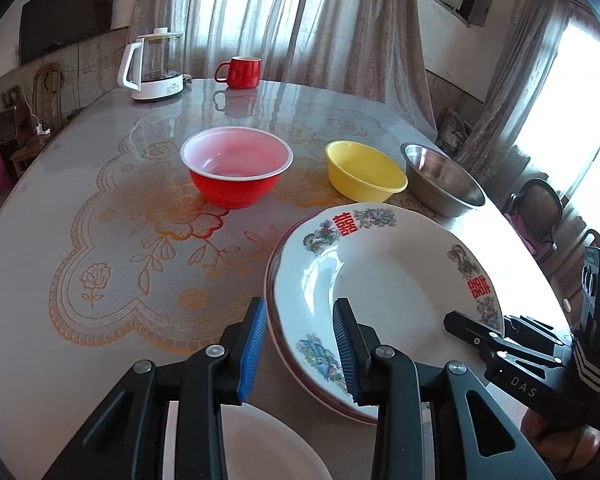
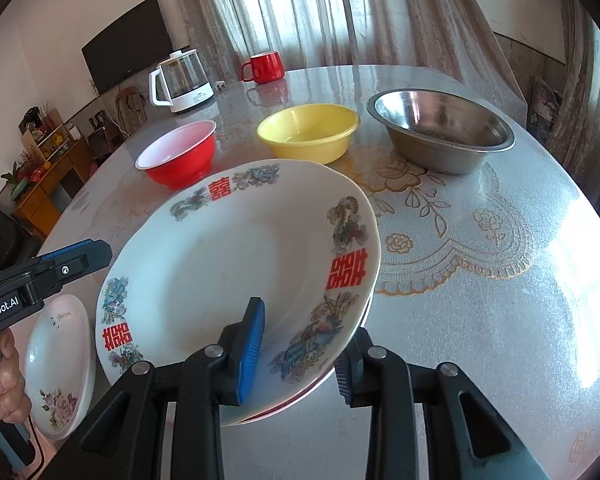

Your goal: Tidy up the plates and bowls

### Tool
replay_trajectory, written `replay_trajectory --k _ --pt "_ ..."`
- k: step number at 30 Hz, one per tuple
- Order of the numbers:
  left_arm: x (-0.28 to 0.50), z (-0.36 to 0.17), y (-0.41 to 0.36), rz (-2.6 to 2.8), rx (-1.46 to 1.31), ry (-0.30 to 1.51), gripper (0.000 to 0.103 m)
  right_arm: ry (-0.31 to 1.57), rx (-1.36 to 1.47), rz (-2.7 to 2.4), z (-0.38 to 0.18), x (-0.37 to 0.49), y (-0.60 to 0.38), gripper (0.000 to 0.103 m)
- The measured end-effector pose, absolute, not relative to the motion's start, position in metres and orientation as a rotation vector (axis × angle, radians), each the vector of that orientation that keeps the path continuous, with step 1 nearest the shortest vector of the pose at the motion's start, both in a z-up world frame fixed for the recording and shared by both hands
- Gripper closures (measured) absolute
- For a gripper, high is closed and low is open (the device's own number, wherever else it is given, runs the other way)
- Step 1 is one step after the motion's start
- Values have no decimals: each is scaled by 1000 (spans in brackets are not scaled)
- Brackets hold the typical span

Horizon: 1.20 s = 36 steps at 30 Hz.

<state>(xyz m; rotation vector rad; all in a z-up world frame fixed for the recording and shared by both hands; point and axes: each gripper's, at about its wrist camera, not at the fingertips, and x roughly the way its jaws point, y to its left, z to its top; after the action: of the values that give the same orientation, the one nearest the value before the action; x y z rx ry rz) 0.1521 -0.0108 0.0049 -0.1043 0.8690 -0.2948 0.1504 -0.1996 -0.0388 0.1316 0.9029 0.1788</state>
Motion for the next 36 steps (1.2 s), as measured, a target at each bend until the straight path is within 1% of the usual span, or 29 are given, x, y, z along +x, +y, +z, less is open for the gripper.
replay_trajectory --k 2,7,8,12,19,23,26,28,29,32,36 --pt "153 2 -9 -297 -104 882 63 904 136 179 -39 151 -200 72" --pt "154 -8 -15 -312 -95 926 63 929 153 198 -36 151 -202 71" --pt "154 -8 -16 -316 -95 928 62 944 160 229 -36 150 -202 70" --pt "155 -9 -17 -326 -95 934 58 943 167 290 -32 142 -208 69" --pt "156 -11 -18 -323 -90 943 58 945 100 276 -23 133 -223 68" --pt "157 -13 -20 -325 -89 951 58 908 169 230 -17 132 -246 68" --pt "157 -15 -21 -328 -88 954 56 909 254 177 -23 144 -260 68" --pt "157 -15 -23 -331 -86 956 56 917 283 162 -29 153 -262 70" --pt "157 -15 -23 -332 -85 956 56 917 292 167 -32 156 -261 73" --pt "157 -16 -22 -336 -86 953 56 908 293 203 -35 161 -250 90" --pt "157 -15 -21 -339 -96 951 56 903 228 182 -33 165 -237 90"
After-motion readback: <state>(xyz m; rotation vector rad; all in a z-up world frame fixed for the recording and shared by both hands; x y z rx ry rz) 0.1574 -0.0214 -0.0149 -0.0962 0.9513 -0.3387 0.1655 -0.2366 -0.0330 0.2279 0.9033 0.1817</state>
